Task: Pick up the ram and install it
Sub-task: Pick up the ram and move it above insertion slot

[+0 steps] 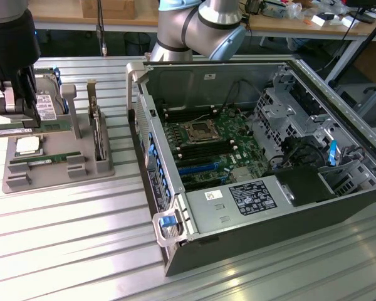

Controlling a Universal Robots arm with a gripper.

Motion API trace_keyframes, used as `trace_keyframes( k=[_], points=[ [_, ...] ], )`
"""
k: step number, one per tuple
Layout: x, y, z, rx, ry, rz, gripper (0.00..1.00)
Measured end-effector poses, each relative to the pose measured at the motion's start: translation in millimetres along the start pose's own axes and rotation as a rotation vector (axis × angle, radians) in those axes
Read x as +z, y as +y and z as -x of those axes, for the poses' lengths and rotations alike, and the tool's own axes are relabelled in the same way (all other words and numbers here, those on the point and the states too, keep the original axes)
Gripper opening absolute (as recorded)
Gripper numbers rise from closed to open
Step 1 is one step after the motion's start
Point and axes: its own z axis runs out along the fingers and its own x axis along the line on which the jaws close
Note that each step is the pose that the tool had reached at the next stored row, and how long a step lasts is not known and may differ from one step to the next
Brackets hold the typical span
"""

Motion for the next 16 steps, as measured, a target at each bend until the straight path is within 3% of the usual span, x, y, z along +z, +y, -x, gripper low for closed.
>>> trace_keyframes(
  k=[16],
  points=[
    [-11.7,0.5,0.4,0.0,0.0,0.0,0.12]
  ],
)
